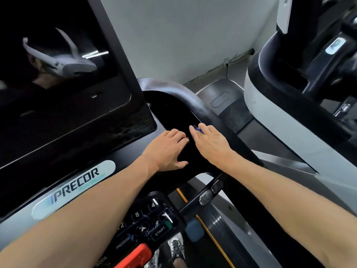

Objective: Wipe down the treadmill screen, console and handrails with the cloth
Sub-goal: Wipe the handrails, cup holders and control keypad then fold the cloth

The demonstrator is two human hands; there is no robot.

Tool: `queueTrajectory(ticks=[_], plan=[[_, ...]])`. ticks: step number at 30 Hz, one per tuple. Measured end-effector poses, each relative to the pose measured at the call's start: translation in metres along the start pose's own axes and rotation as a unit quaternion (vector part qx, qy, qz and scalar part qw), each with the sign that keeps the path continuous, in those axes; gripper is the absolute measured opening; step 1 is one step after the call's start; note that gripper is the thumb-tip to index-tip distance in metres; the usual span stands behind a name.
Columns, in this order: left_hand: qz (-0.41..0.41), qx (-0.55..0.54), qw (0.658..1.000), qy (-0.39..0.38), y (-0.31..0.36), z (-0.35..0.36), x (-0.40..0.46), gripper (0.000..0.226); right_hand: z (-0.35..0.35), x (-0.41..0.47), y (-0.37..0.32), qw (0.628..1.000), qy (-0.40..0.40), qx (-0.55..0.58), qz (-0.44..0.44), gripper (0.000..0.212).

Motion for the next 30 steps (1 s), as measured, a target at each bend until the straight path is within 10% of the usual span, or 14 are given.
queueTrajectory(ticks=[24, 27, 30], plan=[[-0.006, 0.014, 1.000, -0.012, 0.005, -0.003, 0.001, 0.078, 0.015, -0.062, -0.017, 0.981, -0.096, 0.122, 0.119, 0.050], [-0.007, 0.020, 1.000, -0.014, 0.006, -0.003, 0.002, 0.075, 0.032, -0.109, -0.010, 0.931, -0.071, 0.307, 0.183, 0.030], [-0.008, 0.029, 1.000, -0.006, 0.008, -0.004, 0.001, 0.075, 0.035, -0.137, 0.008, 0.785, 0.048, 0.538, 0.302, 0.026]])
Point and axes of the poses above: each hand's wrist, its own x-axis towards the middle knuckle, its own z-axis out of the palm, y = z × x, the point moved 5 cm from there along x, towards the middle knuckle, and after that the axes turned 10 degrees about -y, right-handed, at the moved point
